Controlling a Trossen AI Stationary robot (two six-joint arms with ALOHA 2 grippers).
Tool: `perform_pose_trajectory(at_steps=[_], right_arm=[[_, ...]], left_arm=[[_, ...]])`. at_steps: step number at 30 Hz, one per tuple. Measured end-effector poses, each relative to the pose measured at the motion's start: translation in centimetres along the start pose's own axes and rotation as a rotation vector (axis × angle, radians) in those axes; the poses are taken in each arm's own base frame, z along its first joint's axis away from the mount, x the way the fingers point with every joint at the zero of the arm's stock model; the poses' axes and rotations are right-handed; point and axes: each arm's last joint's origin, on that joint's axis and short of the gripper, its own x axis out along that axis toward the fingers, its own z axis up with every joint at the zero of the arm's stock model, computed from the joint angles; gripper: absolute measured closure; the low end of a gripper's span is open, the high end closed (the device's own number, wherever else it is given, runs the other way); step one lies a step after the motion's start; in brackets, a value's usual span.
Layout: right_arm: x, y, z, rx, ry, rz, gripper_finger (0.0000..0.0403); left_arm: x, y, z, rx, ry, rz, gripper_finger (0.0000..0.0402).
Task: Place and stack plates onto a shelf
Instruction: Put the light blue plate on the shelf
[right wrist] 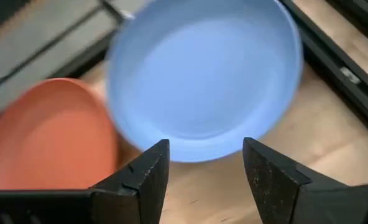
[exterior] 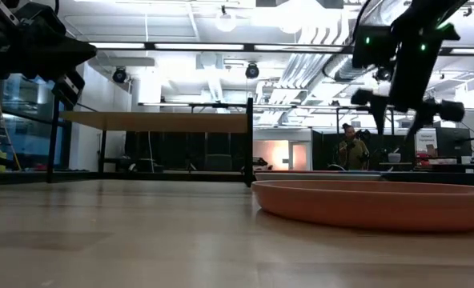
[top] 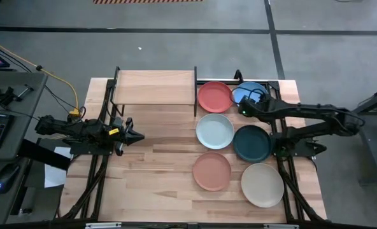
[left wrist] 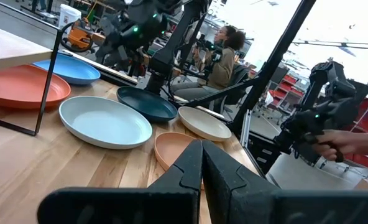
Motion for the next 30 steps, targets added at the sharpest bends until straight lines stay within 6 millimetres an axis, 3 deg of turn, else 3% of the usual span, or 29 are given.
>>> perform_pose_trajectory(at_steps=[15,23,30], right_arm=[[3.5,-3.6,-1.5,0.365,-0.001,-0.126,0.0242],[5.3,-3.6,-1.3,0.505,-0.013,-0.047,0.0242],[6.3,-4.1,-0.2,0.55,-0.016,-0.099,0.0246]], left_arm=[[0.0,0.0,0.0,0.0,0.0,0.0,0.0401],[0.0,0.0,0.0,0.0,0.0,0.0,0.0401],[0.0,0.0,0.0,0.0,0.0,0.0,0.0401]])
